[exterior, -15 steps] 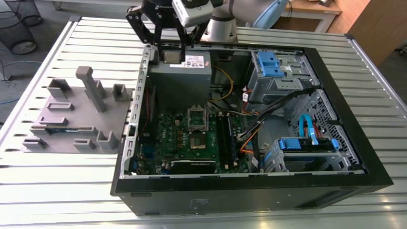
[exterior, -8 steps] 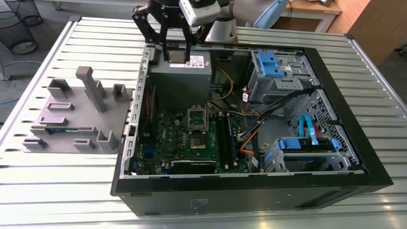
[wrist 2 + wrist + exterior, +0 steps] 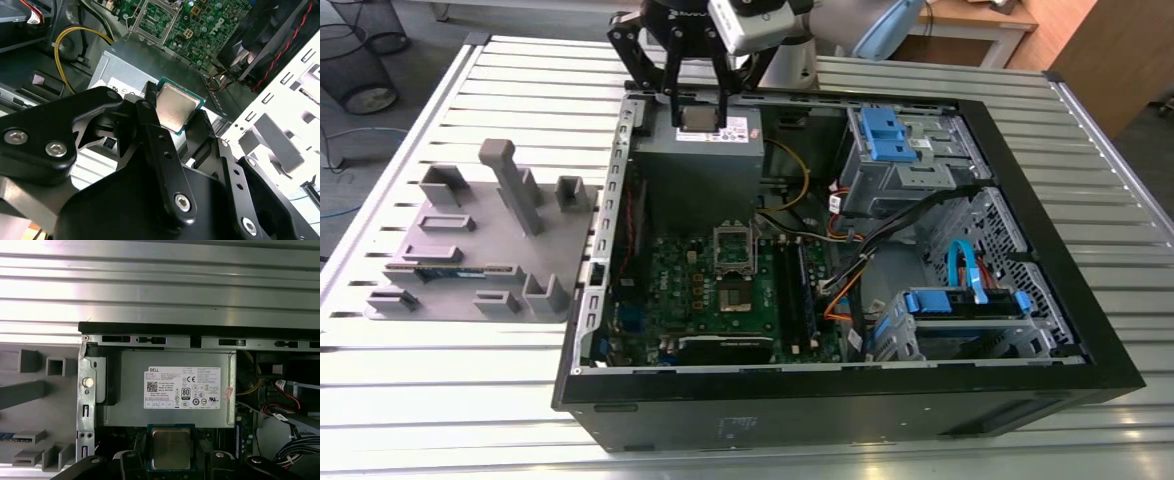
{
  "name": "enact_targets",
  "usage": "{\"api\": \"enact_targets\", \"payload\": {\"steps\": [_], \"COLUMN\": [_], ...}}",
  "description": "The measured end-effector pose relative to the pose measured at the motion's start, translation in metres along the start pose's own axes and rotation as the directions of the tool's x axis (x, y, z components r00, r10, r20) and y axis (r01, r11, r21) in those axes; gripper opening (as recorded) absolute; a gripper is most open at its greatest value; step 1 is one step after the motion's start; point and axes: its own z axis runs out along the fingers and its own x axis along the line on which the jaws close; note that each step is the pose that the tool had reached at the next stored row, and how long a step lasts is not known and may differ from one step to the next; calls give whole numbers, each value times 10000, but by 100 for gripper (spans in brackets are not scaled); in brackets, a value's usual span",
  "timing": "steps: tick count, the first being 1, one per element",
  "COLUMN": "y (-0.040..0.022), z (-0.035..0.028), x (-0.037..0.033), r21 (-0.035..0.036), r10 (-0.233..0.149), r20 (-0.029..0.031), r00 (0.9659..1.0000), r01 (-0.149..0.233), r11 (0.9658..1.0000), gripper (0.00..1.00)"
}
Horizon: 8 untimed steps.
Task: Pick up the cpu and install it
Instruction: 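Pick up the cpu and move it towards the insertion slot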
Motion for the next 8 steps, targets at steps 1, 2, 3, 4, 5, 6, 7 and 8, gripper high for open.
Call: {"api": "enact_targets", "payload": {"steps": [1, 2, 3, 4, 5, 6, 7, 8], "y": [1, 3, 4, 5, 6, 6, 6, 6], "z": [0, 1, 1, 1, 1, 1, 1, 1], "x": [-9, -18, -27, -34, -40, -41, -43, -44], "r21": [0, 0, 0, 0, 0, 0, 0, 0], "r10": [0, 0, 0, 0, -1, 0, 0, 0], "r20": [0, 0, 0, 0, 0, 0, 0, 0], "r00": [10000, 10000, 10000, 10000, 10000, 10000, 10000, 10000], "r01": [0, 0, 0, 0, 1, 0, 0, 0], "r11": [10000, 10000, 10000, 10000, 10000, 10000, 10000, 10000], "gripper": [47, 47, 47, 47, 47, 47, 47, 47]}}
